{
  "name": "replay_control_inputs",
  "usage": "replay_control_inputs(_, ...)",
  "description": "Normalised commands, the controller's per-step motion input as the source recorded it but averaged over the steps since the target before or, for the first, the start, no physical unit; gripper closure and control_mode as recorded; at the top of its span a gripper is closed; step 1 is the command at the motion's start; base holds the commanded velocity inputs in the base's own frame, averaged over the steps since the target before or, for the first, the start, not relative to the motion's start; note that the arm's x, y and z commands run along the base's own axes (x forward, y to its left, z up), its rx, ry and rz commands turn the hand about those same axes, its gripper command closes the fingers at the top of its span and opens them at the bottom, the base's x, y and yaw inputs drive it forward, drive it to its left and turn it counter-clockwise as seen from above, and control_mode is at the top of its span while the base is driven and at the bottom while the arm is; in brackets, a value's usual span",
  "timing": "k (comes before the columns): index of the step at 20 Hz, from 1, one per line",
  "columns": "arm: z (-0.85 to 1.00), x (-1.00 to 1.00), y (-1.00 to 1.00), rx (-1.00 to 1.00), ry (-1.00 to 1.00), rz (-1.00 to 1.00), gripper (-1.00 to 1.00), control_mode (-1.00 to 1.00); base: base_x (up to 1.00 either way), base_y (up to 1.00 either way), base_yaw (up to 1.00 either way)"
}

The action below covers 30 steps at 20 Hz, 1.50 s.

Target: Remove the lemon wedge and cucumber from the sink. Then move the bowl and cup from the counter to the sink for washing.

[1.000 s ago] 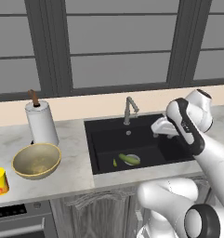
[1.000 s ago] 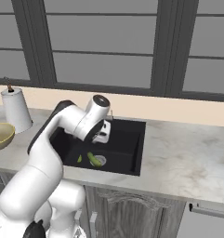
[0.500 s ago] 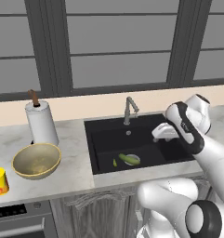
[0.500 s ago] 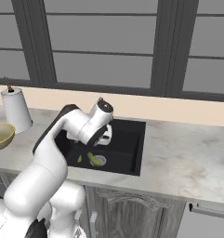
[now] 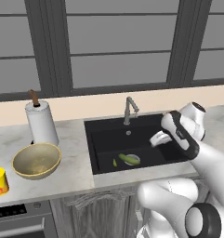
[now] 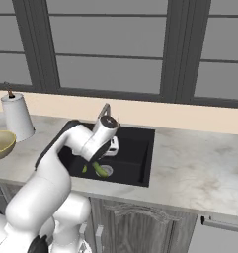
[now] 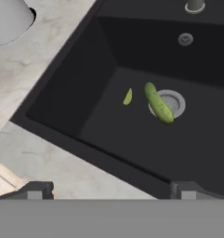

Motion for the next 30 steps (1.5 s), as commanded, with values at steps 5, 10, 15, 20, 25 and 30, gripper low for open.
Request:
replay_control_inputs(5, -0.22, 0.19, 0.08, -0.08, -0.06, 0.00, -1.00, -1.00, 0.00, 0.00, 0.00)
replay_control_inputs(10, -0.17, 0.23, 0.08, -0.01, -0.05, 0.00, -1.00, -1.00, 0.00, 0.00, 0.00)
replay_control_inputs(15, -0.21, 0.21, 0.06, -0.01, -0.03, 0.00, -1.00, -1.00, 0.00, 0.00, 0.00)
replay_control_inputs(20, -0.16, 0.30, 0.00, -0.09, 0.00, 0.00, -1.00, -1.00, 0.00, 0.00, 0.00)
replay_control_inputs(25, -0.13, 0.30, 0.00, -0.10, 0.00, 0.00, -1.00, -1.00, 0.00, 0.00, 0.00)
replay_control_inputs(30, -0.18, 0.21, 0.02, -0.05, 0.00, 0.00, -1.00, -1.00, 0.00, 0.00, 0.00)
